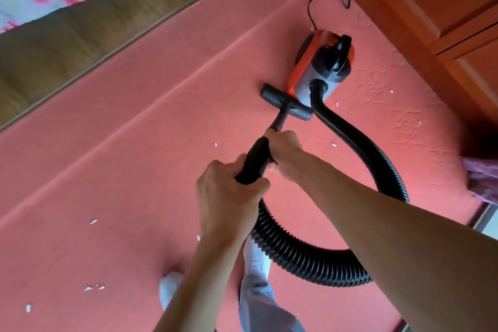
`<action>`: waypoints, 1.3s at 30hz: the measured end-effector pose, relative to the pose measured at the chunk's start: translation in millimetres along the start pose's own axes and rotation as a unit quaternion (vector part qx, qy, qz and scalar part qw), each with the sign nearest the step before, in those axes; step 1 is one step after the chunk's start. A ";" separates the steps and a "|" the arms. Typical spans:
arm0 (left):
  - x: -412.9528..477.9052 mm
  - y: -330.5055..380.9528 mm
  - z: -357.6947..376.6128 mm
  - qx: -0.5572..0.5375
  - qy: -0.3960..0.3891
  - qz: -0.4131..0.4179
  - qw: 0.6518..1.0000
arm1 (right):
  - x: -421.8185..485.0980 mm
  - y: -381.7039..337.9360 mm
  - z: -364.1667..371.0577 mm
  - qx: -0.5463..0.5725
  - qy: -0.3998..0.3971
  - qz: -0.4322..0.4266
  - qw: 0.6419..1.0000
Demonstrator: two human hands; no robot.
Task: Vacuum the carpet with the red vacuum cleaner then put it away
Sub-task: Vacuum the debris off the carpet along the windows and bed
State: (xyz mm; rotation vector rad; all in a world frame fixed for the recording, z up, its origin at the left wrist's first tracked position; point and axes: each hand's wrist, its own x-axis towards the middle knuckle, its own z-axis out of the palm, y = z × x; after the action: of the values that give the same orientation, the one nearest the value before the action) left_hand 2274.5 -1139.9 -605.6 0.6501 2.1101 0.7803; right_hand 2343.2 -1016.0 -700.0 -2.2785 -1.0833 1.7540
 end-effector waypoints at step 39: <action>168.1 129.9 96.5 -0.001 -0.218 -0.022 0.976 | 136.1 -126.2 -112.4 -0.035 0.087 0.003 0.996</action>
State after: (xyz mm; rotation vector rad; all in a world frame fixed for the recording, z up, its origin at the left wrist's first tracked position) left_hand 2280.9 -910.0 -644.9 0.6999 1.7144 0.5548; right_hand 2393.7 -805.6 -715.6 -2.4240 -1.1228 1.5083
